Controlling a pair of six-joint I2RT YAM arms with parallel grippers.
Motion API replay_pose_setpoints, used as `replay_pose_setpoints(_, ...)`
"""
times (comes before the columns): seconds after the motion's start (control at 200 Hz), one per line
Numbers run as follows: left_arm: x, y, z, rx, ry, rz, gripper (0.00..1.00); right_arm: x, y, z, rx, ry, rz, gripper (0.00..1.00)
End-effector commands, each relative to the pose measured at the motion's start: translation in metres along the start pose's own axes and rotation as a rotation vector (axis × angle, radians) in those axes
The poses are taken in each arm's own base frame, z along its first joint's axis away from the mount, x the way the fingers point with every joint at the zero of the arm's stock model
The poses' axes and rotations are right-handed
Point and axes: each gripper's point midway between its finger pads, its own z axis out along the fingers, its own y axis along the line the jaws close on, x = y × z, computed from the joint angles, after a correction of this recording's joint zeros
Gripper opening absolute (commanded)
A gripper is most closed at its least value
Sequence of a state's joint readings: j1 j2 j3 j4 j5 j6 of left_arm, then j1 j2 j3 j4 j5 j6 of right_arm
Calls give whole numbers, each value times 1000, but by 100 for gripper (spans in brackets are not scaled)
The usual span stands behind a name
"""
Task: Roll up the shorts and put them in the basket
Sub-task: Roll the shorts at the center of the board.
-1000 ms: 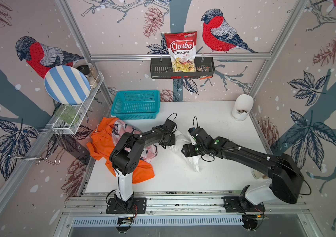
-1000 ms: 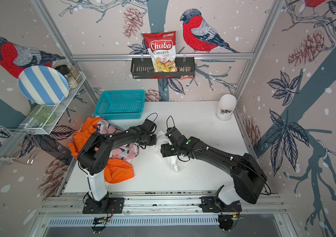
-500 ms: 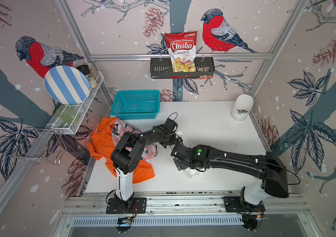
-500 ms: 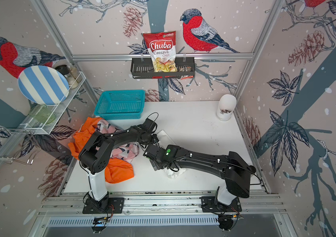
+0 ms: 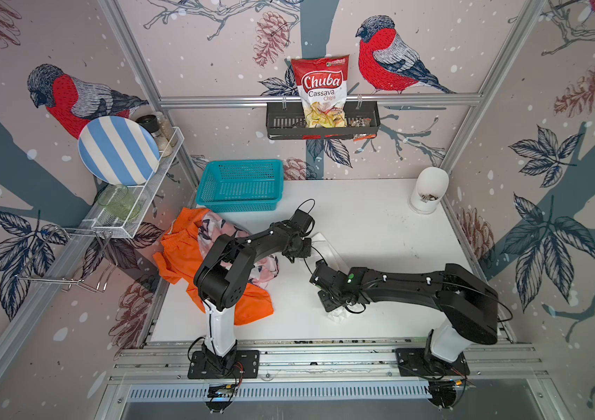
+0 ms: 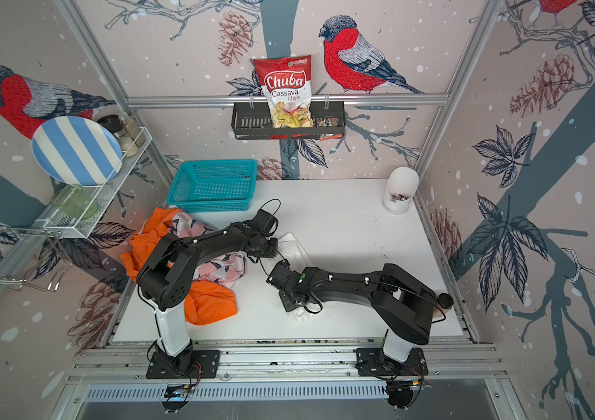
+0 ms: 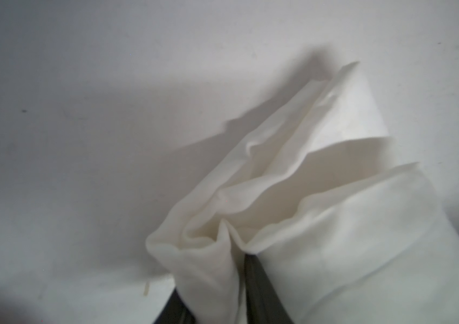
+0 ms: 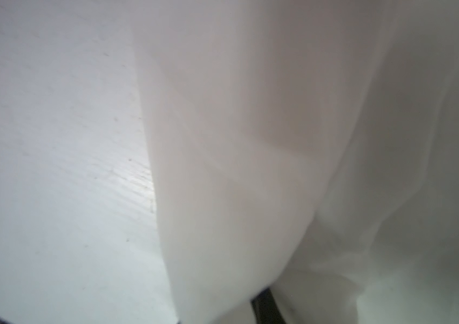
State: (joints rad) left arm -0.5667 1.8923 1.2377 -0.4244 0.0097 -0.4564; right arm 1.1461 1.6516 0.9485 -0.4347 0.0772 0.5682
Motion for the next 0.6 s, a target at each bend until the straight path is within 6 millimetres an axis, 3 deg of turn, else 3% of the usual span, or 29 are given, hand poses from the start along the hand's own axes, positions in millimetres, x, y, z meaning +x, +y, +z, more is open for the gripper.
replay_pose_setpoints(0.0, -7, 10, -19, -23, -40, -27, 45, -10, 54, -16, -409, -9, 63, 13)
replay_pose_setpoints(0.14, -19, 6, -50, 3, -107, -49, 61, -24, 55, -37, -718, -56, 205, 12)
replay_pose_setpoints(0.355, -24, -23, -87, 157, -183, -64, 70, -19, 11, -30, -917, -47, 420, 11)
replay_pose_setpoints(0.51, -9, -46, -74, 240, -138, -59, 72, -5, -21, -8, -884, -10, 516, 14)
replay_pose_setpoints(0.595, -4, -54, -55, 243, -105, -48, 66, 5, -33, 7, -814, 17, 531, 17)
